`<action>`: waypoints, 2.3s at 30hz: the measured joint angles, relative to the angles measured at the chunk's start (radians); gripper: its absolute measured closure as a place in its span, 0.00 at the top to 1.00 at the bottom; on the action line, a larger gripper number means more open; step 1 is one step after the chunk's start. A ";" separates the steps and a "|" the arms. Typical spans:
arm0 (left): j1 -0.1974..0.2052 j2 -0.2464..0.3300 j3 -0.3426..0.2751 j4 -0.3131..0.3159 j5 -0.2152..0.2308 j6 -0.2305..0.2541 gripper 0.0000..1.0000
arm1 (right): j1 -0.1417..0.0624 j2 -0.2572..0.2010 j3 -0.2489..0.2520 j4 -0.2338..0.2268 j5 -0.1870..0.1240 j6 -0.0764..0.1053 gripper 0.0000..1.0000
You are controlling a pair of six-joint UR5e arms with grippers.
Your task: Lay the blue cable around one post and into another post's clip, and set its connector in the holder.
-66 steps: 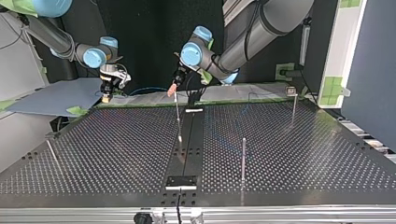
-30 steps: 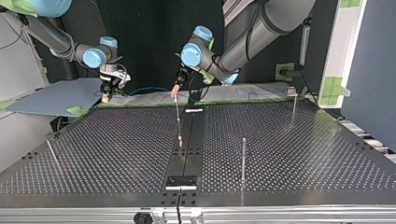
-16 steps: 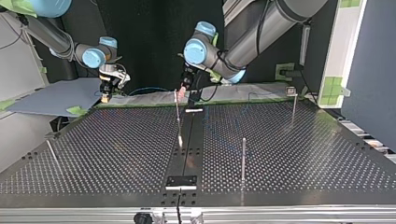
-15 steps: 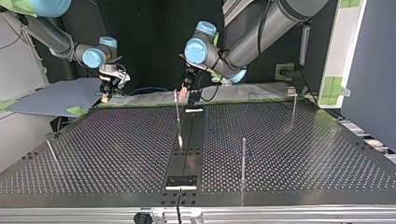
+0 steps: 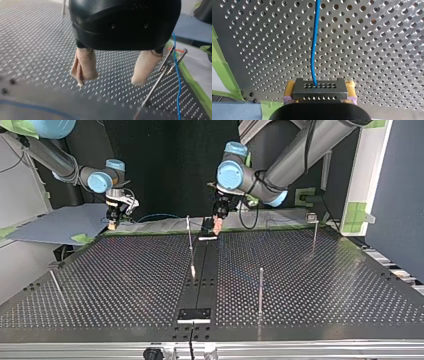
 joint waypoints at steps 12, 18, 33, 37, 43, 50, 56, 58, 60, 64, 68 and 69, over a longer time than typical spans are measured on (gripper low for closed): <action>0.101 0.101 -0.085 0.049 0.023 -0.101 0.98 | 0.000 0.000 0.001 0.005 0.000 -0.003 0.00; 0.144 0.156 -0.089 0.052 0.034 -0.156 0.98 | 0.000 0.001 0.001 0.003 0.000 -0.002 0.00; 0.159 0.284 -0.090 0.050 0.009 -0.284 0.98 | 0.000 0.001 0.001 0.004 0.000 -0.004 0.00; 0.170 0.323 -0.089 0.050 -0.028 -0.323 0.98 | 0.000 0.001 0.000 0.004 0.000 -0.004 0.00; 0.187 0.377 -0.090 0.077 -0.069 -0.377 0.98 | 0.000 0.001 0.000 0.004 0.000 -0.005 0.00; 0.194 0.432 -0.090 0.129 -0.032 -0.433 0.98 | -0.001 0.001 0.000 0.004 0.000 -0.006 0.00; 0.195 0.420 -0.090 0.168 0.013 -0.484 0.98 | -0.001 0.001 0.000 0.004 0.000 -0.006 0.00; 0.196 0.402 -0.092 0.169 0.010 -0.504 0.98 | -0.002 0.001 0.000 0.005 0.000 -0.006 0.00; 0.198 0.385 -0.095 0.169 0.000 -0.522 0.98 | -0.003 0.001 0.001 0.006 0.000 -0.006 0.00; 0.210 0.351 -0.101 0.169 -0.017 -0.567 0.98 | -0.003 0.001 0.001 0.008 0.000 -0.006 0.00; 0.236 0.343 -0.101 0.171 -0.011 -0.604 0.98 | -0.003 0.001 0.001 0.007 0.000 -0.006 0.00; 0.243 0.342 -0.101 0.171 -0.008 -0.612 0.98 | -0.003 0.001 0.000 0.006 0.000 -0.006 0.00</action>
